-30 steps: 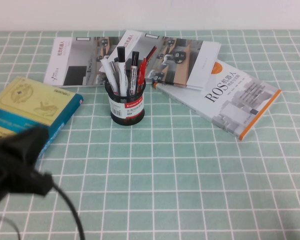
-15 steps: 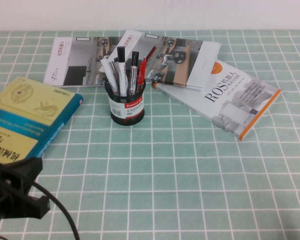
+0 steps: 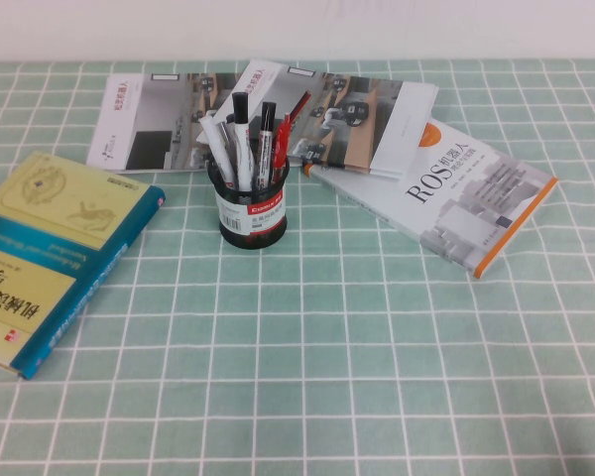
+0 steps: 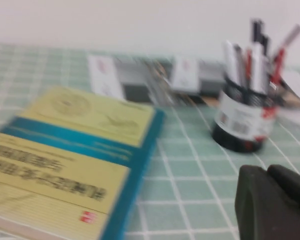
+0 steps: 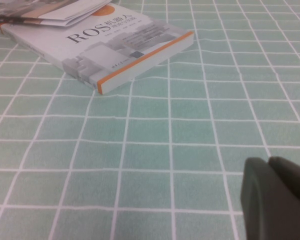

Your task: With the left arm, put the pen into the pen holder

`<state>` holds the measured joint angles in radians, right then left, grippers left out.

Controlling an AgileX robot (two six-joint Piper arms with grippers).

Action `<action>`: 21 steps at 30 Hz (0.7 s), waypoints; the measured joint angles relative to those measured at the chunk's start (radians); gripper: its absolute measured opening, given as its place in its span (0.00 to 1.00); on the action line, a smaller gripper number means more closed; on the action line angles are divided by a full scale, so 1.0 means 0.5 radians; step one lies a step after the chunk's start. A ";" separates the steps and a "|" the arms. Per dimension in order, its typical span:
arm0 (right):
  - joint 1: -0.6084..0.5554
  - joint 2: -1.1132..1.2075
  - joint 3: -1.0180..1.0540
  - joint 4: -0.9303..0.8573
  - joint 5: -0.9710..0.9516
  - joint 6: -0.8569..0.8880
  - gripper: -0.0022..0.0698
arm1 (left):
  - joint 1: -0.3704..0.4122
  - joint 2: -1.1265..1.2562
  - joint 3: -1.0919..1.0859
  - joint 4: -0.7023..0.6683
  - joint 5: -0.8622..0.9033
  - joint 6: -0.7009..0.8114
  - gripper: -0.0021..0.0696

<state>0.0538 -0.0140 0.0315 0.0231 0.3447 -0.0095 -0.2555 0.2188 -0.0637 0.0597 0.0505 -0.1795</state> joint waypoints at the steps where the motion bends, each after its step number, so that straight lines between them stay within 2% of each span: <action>1: 0.000 0.000 0.000 0.000 0.000 0.000 0.00 | 0.042 -0.084 0.040 -0.035 -0.007 0.041 0.03; 8: 0.000 0.000 0.000 0.000 0.000 0.000 0.00 | 0.215 -0.446 0.168 -0.092 -0.003 0.132 0.03; 17: 0.000 0.000 0.000 0.000 0.000 0.000 0.00 | 0.224 -0.454 0.181 -0.038 0.170 0.170 0.03; 21: 0.000 0.000 0.000 0.000 0.000 0.000 0.00 | 0.224 -0.454 0.181 0.014 0.393 0.188 0.03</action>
<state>0.0538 -0.0140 0.0315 0.0231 0.3447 -0.0095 -0.1437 -0.0081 0.0267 0.0665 0.2472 -0.0854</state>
